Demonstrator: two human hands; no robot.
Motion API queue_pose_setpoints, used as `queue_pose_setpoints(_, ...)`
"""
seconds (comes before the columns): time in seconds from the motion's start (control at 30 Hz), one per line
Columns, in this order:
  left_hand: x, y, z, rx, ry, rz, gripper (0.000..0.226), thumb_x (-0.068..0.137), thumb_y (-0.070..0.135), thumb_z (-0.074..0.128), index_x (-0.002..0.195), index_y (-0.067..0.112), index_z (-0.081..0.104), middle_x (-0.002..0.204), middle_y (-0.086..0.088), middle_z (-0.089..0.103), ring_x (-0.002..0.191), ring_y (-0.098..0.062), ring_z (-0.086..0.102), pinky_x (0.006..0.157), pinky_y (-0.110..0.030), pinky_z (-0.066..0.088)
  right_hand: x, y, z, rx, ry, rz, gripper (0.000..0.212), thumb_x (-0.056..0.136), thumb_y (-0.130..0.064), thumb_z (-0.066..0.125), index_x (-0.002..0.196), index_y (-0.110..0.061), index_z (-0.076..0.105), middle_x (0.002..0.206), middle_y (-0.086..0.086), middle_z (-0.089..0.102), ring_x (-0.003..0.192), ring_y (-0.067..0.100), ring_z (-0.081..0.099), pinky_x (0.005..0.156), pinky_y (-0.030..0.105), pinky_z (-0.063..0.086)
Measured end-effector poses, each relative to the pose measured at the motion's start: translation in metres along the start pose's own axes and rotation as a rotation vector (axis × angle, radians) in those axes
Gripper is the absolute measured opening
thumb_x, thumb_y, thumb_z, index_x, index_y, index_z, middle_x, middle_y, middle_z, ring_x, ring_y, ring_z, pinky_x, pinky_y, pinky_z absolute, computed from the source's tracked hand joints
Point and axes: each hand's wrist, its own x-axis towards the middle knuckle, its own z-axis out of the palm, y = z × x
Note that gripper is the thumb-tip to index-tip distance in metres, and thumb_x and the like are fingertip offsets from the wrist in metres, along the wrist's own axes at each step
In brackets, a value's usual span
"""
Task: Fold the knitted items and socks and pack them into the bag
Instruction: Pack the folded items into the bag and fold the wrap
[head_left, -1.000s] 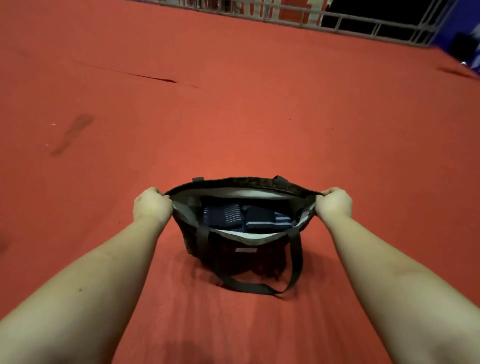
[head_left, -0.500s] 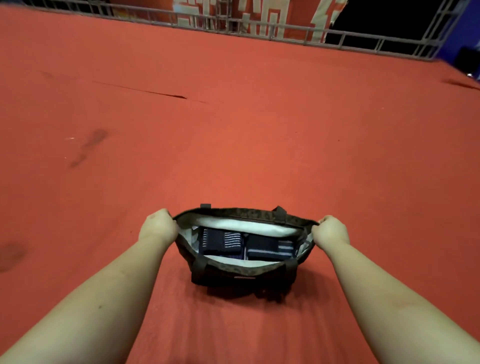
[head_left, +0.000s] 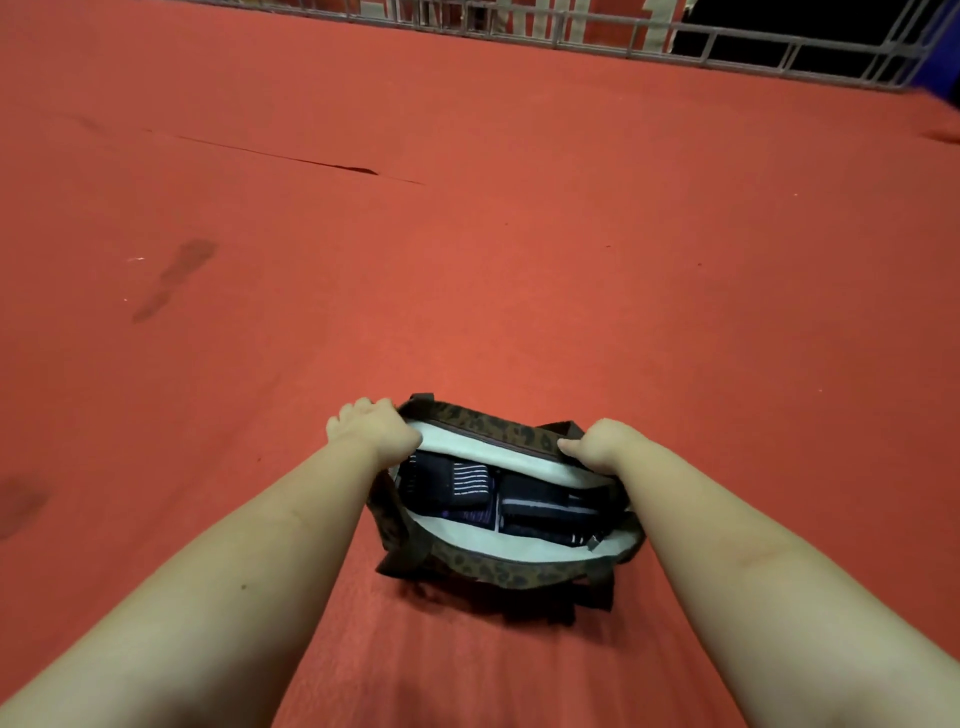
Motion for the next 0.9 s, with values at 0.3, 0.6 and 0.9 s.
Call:
queue_pose_setpoints(0.3,0.044,-0.001,0.020,-0.526,-0.144,-0.012,0.032,0.048,0.047,0.074,0.073,0.030,0.065,0.102,-0.009,0.067,0.106,-0.030,0.058,0.096,-0.039,0.047,0.013,-0.007,0.003,0.685,0.113,-0.092,0.026,0.077,-0.016,0.073,0.073,-0.015,0.048,0.085,0.007,0.056,0.079,0.020,0.052,0.066,0.025,0.039)
queue_pose_setpoints(0.6,-0.045,0.014,-0.049,-1.089,-0.073,0.314,0.026,0.079,-0.009,0.064,0.077,0.018,0.063,0.057,0.012,0.064,0.053,0.001,0.058,0.052,-0.007,0.044,-0.071,0.005,-0.042,1.155,0.176,-0.305,0.018,0.081,0.004,0.064,0.077,-0.013,0.057,0.072,0.007,0.060,0.065,0.017,0.058,0.067,0.025,0.048)
queue_pose_setpoints(0.9,-0.147,-0.037,-0.043,-0.441,-0.120,0.749,0.012,0.082,0.008,0.065,0.084,0.018,0.072,0.082,0.009,0.073,0.076,0.001,0.063,0.075,-0.017,0.048,-0.171,0.049,-0.010,0.484,-0.045,-0.567,0.012,0.078,-0.001,0.069,0.076,-0.013,0.065,0.074,0.005,0.066,0.068,0.014,0.061,0.064,0.019,0.048)
